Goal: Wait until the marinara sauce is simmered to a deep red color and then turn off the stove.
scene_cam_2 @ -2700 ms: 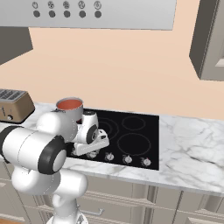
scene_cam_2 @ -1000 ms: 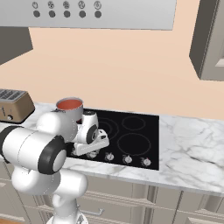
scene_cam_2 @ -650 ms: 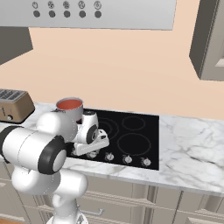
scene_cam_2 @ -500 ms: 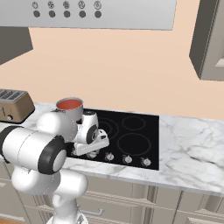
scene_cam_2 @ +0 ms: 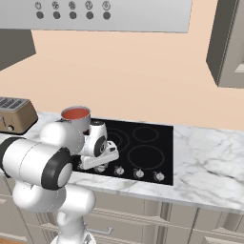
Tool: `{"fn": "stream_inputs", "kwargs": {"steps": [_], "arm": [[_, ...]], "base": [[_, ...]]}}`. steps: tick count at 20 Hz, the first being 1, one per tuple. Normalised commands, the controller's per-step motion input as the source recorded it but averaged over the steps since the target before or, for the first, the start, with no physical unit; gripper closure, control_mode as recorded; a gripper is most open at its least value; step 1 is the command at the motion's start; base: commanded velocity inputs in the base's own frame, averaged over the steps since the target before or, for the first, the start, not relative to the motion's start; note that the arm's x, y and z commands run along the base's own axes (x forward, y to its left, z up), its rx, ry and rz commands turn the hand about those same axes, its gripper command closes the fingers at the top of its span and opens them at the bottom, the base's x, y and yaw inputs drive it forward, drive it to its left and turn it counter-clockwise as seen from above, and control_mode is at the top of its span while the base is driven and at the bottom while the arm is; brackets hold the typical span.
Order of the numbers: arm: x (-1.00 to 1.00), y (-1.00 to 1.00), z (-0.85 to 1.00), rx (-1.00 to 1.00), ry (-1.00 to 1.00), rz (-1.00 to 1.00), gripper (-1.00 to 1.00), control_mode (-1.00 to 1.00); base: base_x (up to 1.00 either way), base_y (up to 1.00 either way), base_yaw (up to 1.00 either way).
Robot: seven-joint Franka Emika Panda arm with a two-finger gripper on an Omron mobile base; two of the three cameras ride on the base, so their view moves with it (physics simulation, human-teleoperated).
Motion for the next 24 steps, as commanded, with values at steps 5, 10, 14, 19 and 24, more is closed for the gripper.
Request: {"fn": "stream_inputs", "kwargs": {"steps": [5, 10, 14, 19, 24], "arm": [[0.0, 0.0, 0.0, 0.0, 0.0, 0.0, 1.0, -1.0], [0.0, 0.0, 0.0, 0.0, 0.0, 0.0, 1.0, -1.0], [0.0, 0.0, 0.0, 0.0, 0.0, 0.0, 1.0, -1.0], [0.0, 0.0, 0.0, 0.0, 0.0, 0.0, 1.0, -1.0], [0.0, 0.0, 0.0, 0.0, 0.0, 0.0, 1.0, -1.0]], "base": [[0.0, 0.0, 0.0], [0.0, 0.0, 0.0], [0.0, 0.0, 0.0], [0.0, 0.0, 0.0], [0.0, 0.0, 0.0]]}}
